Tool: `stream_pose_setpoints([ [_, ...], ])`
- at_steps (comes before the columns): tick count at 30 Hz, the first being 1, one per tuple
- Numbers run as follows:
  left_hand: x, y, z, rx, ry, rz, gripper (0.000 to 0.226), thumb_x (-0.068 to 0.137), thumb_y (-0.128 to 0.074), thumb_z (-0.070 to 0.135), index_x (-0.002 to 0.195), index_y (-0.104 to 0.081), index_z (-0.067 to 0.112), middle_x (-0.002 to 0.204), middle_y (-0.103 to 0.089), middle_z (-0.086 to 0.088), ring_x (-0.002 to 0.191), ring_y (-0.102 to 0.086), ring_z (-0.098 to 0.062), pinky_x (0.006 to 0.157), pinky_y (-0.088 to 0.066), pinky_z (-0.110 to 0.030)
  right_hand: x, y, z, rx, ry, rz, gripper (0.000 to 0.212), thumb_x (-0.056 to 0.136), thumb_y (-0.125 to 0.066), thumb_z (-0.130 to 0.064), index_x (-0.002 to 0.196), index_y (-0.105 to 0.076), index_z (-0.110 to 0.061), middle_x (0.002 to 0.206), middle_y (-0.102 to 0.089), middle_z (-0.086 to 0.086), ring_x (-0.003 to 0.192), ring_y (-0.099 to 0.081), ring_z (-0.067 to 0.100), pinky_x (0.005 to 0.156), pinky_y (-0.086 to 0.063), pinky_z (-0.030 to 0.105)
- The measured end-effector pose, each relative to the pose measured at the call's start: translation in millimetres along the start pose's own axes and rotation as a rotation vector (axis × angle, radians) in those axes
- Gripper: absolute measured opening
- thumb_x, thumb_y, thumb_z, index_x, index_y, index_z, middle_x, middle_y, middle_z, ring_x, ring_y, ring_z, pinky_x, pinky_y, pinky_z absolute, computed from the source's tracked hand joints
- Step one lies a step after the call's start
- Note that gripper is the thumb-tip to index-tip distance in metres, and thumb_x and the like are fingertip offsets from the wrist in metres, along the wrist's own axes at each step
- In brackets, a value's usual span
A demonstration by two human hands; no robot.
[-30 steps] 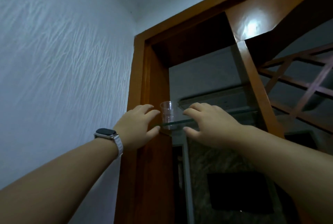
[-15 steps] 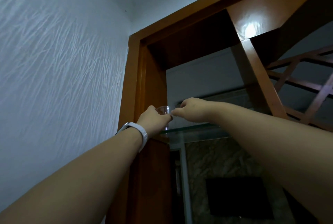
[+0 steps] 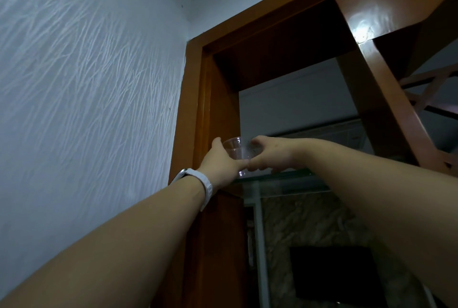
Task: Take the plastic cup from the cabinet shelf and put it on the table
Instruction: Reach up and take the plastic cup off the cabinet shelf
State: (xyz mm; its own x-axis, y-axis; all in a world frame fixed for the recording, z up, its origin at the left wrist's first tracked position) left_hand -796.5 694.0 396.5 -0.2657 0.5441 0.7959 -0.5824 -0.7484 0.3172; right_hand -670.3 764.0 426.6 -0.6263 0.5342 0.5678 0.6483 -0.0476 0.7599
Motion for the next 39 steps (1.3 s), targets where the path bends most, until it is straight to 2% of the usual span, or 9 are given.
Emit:
stream_pose_setpoints([
  [2,1,-2,-2,-0.052,-0.03,0.015,0.095,0.083,-0.073,0.024,0.151,-0.007,0.023,0.145,-0.044,-0.011,0.094,-0.056,-0.015,0.065,-0.05,-0.025,-2,2,1,0.005,0.022,0.03,0.1,0.076,-0.078,-0.031,0.153,-0.014,-0.031,0.138,-0.05,0.013,0.113,-0.058,0.026,0.095,-0.051,0.044],
  [6,3,-4,-6,-0.177,-0.064,0.044,0.09,0.081,-0.074,0.02,0.15,-0.016,0.027,0.142,-0.046,-0.008,0.114,-0.056,-0.027,0.089,-0.056,-0.044,-9,4,-2,0.023,0.089,0.078,0.104,0.076,-0.079,-0.02,0.153,-0.01,-0.032,0.137,-0.051,0.013,0.114,-0.057,0.027,0.098,-0.05,0.046],
  [10,-1,-2,-2,-0.211,-0.135,0.07,0.085,0.085,-0.071,0.024,0.15,-0.017,0.022,0.133,-0.047,0.003,0.11,-0.049,-0.015,0.074,-0.048,-0.022,-14,5,-7,0.024,0.152,0.128,0.104,0.078,-0.077,-0.014,0.154,-0.008,-0.031,0.136,-0.054,0.013,0.114,-0.056,0.025,0.102,-0.047,0.047],
  [11,-1,-1,0,-0.225,-0.145,0.082,0.085,0.086,-0.07,0.025,0.151,-0.016,0.021,0.134,-0.047,0.003,0.111,-0.048,-0.015,0.075,-0.047,-0.022,-16,5,-8,0.033,0.172,0.144,0.104,0.078,-0.077,-0.014,0.154,-0.008,-0.031,0.133,-0.055,0.012,0.11,-0.058,0.023,0.099,-0.048,0.045],
  [15,-6,6,6,-0.3,-0.143,0.109,0.083,0.083,-0.071,0.031,0.15,-0.022,0.026,0.139,-0.049,-0.003,0.119,-0.054,-0.025,0.096,-0.052,-0.046,-23,8,-14,0.103,0.254,0.175,0.1,0.079,-0.077,-0.016,0.153,-0.011,-0.032,0.106,-0.058,-0.004,0.091,-0.061,0.013,0.073,-0.051,0.025],
  [19,-14,12,17,-0.269,-0.178,0.111,0.07,0.081,-0.071,0.034,0.141,-0.038,0.022,0.122,-0.058,-0.002,0.108,-0.061,-0.024,0.092,-0.055,-0.046,-36,8,-20,0.163,0.286,0.209,0.097,0.081,-0.078,-0.019,0.152,-0.014,-0.033,0.106,-0.059,-0.001,0.089,-0.065,0.017,0.063,-0.053,0.023],
  [27,-43,21,34,-0.3,-0.246,0.084,0.083,0.081,-0.074,0.028,0.148,-0.025,0.027,0.122,-0.058,-0.002,0.11,-0.061,-0.022,0.093,-0.054,-0.043,-77,7,-30,0.221,0.321,0.303,0.086,0.082,-0.077,-0.025,0.15,-0.024,-0.024,0.107,-0.061,0.001,0.096,-0.064,0.017,0.079,-0.059,0.033],
  [31,-60,27,40,-0.322,-0.285,0.07,0.083,0.08,-0.075,0.027,0.147,-0.026,0.026,0.11,-0.062,0.003,0.103,-0.064,-0.016,0.089,-0.056,-0.038,-98,5,-36,0.229,0.33,0.327,0.086,0.081,-0.077,-0.028,0.15,-0.025,-0.025,0.108,-0.062,-0.001,0.097,-0.065,0.015,0.08,-0.059,0.033],
  [39,-90,21,34,-0.409,-0.276,-0.044,0.082,0.08,-0.076,0.027,0.145,-0.027,0.031,0.116,-0.062,-0.002,0.103,-0.066,-0.021,0.086,-0.058,-0.042,-136,-14,-36,0.267,0.272,0.355,0.088,0.079,-0.079,-0.03,0.15,-0.025,-0.026,0.109,-0.063,-0.005,0.093,-0.067,0.009,0.071,-0.055,0.021],
])
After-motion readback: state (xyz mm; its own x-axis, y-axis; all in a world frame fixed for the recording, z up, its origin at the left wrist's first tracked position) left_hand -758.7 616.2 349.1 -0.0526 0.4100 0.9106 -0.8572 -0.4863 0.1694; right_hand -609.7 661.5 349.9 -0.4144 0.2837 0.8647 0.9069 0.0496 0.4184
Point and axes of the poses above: each hand's wrist, its own x-axis towards the middle knuckle, its own y-axis out of the back of the hand, z = x × y, the point moved 4 cm from there along x, towards the middle knuckle
